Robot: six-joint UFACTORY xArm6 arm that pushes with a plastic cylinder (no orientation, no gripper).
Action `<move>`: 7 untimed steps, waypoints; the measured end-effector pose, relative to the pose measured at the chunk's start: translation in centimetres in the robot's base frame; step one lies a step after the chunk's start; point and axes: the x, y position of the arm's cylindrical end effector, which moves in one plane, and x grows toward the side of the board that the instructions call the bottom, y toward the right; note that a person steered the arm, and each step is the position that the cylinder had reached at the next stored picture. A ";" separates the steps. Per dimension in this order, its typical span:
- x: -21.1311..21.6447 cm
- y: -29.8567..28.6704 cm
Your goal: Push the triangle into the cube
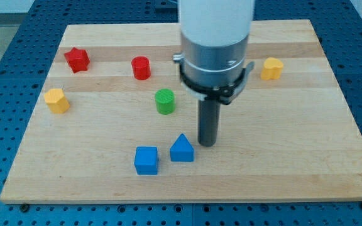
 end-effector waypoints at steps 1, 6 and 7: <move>0.1 -0.9; 2.0 -5.1; 2.0 -5.2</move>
